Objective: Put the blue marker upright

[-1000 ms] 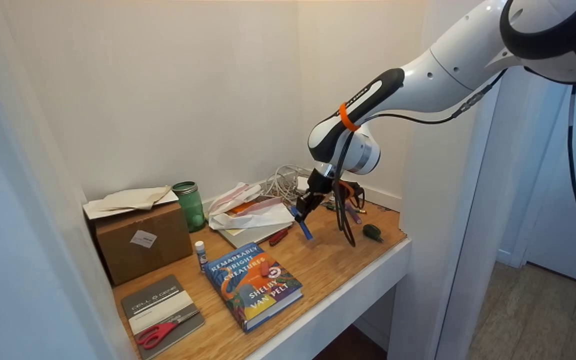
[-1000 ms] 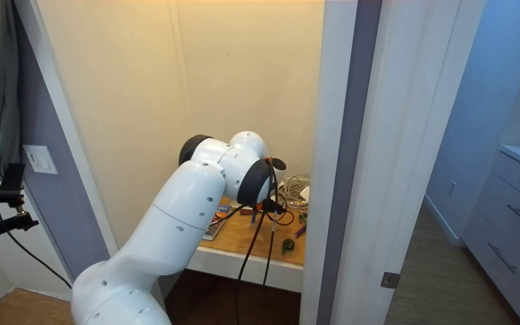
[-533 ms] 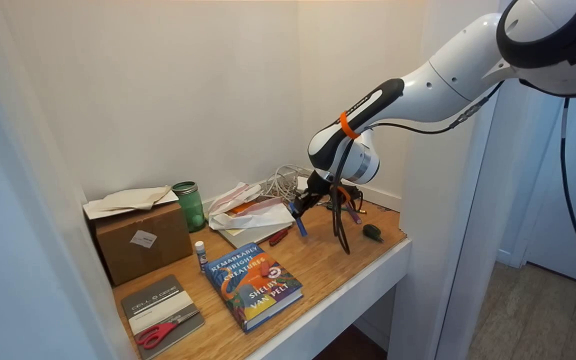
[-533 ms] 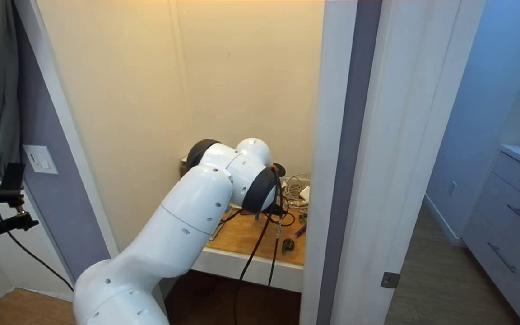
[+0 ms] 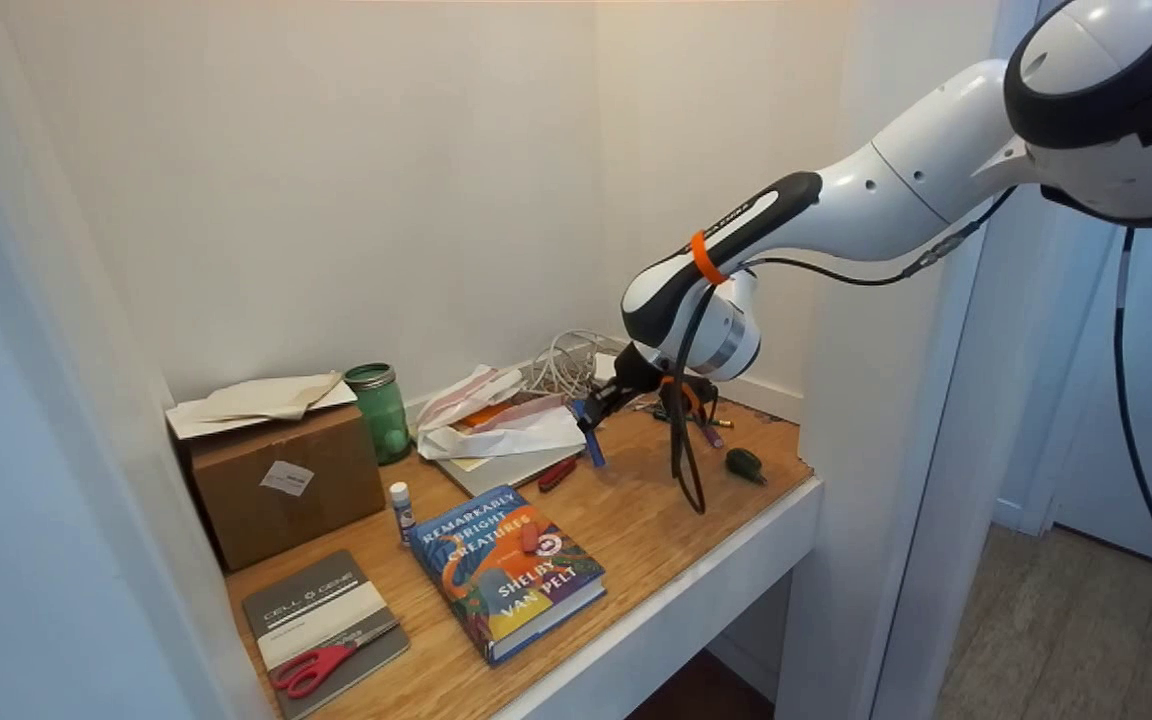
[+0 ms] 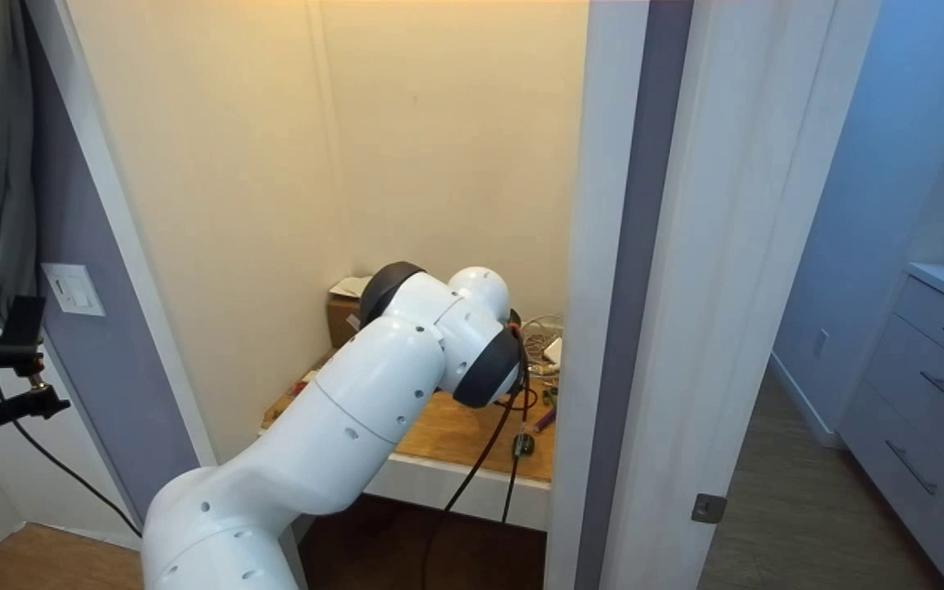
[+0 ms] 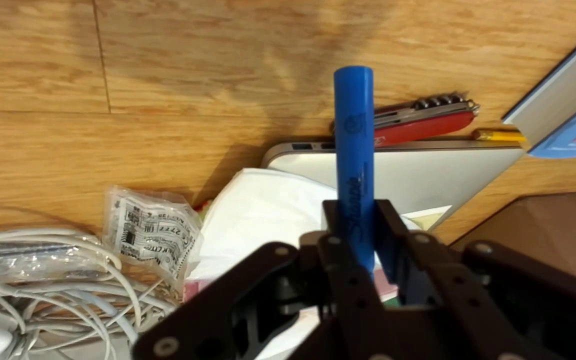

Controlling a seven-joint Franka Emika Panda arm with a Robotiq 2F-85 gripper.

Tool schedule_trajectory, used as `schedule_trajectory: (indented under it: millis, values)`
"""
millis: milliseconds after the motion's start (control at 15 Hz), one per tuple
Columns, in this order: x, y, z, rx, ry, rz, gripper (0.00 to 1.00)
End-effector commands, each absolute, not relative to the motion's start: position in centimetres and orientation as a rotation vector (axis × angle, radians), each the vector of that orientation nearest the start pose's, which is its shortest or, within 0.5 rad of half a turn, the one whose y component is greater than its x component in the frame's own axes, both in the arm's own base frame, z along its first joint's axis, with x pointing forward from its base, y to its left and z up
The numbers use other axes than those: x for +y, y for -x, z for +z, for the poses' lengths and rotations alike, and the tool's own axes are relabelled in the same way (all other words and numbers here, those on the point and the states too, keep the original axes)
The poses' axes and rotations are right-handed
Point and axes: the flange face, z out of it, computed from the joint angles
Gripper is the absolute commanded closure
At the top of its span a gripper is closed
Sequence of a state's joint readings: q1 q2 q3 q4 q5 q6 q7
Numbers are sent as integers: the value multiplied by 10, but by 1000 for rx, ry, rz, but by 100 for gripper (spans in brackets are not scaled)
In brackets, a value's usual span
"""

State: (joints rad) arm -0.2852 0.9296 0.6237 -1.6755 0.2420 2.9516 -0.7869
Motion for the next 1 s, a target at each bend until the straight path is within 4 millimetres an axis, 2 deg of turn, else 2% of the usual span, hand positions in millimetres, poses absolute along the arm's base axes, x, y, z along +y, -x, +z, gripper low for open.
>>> schedule_trajectory:
  millis: [0, 933]
  values:
    - [146, -689, 174, -774, 2496, -844, 95]
    - [146, -674, 151, -798, 2409, -1082, 95]
